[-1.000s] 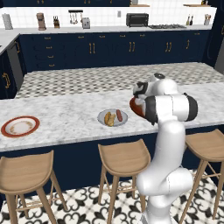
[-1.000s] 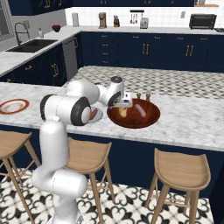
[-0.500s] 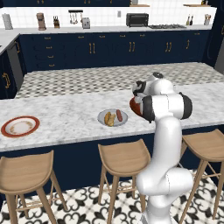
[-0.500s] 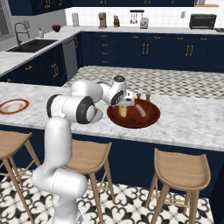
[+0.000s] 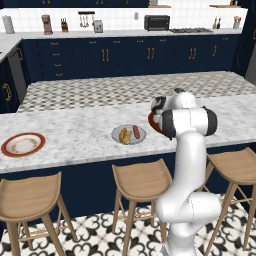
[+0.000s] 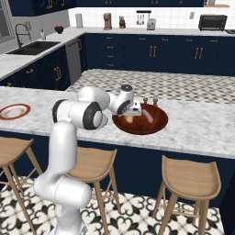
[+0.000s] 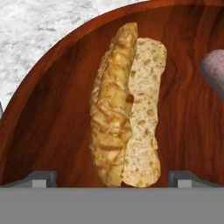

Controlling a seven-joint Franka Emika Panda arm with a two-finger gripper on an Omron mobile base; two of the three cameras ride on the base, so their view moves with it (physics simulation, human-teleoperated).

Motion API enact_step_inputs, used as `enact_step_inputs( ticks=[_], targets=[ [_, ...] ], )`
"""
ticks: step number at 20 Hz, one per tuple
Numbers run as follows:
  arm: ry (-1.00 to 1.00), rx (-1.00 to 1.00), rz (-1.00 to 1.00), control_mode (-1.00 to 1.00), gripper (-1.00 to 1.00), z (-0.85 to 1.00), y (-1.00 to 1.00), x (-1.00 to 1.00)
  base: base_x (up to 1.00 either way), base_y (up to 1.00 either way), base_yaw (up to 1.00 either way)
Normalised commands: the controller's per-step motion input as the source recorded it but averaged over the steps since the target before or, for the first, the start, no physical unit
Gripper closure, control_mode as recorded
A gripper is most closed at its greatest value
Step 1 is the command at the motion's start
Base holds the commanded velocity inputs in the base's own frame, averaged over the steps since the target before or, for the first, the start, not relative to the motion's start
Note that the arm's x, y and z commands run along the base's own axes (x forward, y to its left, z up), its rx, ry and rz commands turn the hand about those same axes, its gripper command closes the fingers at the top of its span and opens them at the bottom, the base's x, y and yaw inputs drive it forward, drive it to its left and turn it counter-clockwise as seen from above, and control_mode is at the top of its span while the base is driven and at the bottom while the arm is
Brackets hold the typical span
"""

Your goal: Place one bun and one sausage from the bowl on each plate.

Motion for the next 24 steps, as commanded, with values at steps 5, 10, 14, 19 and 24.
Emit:
enact_step_inputs(
  ticks=[5,10,14,19,24],
  targets=[
    [0.00,0.00,0.00,-1.00,-1.00,0.00,-0.02,0.20,0.00,0.00,0.00],
    [0.00,0.00,0.00,-1.00,-1.00,-0.11,-0.01,0.29,0.00,0.00,0.00],
    [0.00,0.00,0.00,-1.00,-1.00,-0.24,-0.01,0.04,0.00,0.00,0.00],
    [0.00,0.00,0.00,-1.00,1.00,-0.02,0.00,0.05,0.00,0.00,0.00],
    [0.00,0.00,-0.03,-1.00,1.00,0.16,0.00,0.00,0.00,0.00,0.00]
  ],
)
